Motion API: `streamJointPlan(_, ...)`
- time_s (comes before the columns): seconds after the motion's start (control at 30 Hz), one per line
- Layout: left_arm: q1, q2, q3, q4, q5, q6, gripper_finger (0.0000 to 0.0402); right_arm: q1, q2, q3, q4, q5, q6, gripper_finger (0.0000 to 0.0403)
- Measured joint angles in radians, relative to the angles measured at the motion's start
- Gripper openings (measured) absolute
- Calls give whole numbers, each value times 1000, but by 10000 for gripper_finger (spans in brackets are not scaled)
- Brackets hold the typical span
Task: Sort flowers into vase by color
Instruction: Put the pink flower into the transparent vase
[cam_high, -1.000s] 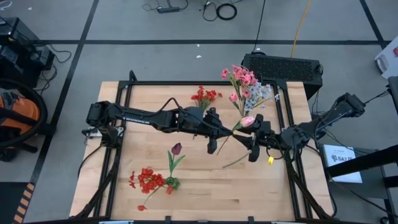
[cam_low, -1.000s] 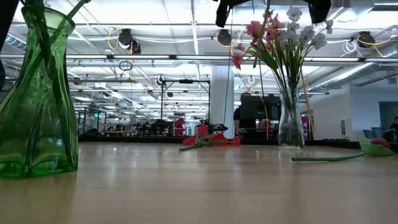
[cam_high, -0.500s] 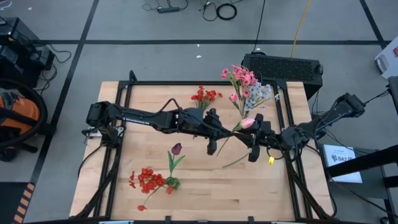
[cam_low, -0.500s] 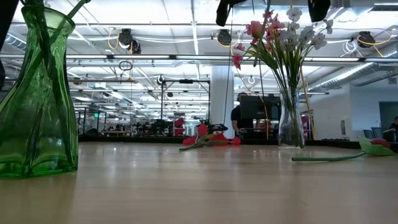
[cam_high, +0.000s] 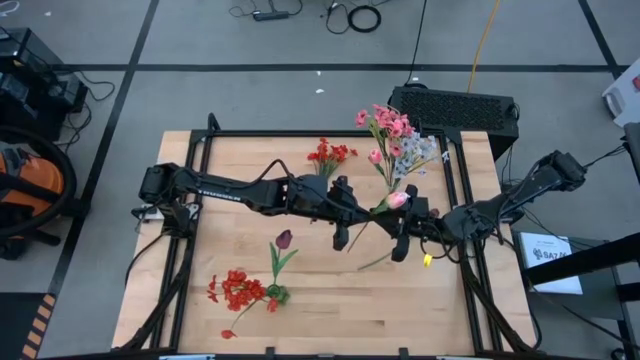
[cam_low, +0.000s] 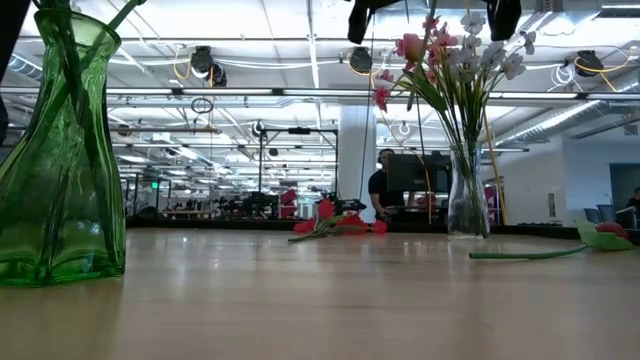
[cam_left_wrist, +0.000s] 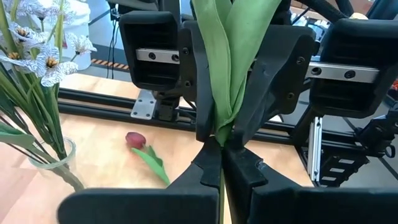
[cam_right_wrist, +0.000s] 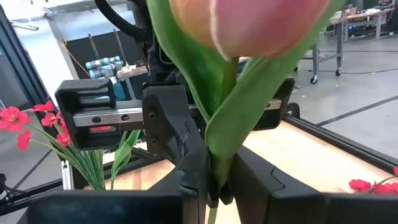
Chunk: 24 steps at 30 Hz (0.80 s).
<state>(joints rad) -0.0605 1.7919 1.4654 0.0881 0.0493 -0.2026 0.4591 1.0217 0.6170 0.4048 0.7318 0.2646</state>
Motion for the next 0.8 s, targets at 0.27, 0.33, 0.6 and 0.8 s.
streamJointPlan(0.27, -1, 0, 0, 1, 0, 0, 6, 0, -1, 0, 4, -1, -34, 15)
streamJointPlan(0.33, -1, 0, 0, 1, 0, -2, 6, 0, -1, 0, 4, -1, -54, 7)
streamJointPlan(0.6, -3, 0, 1, -1, 4, -26, 20, 1, -11, 0, 0, -6, -65, 5)
streamJointPlan(0.8, 4, -5, 2, -48, 14, -28, 77, 0, -71, 1, -39, 2, -63, 4)
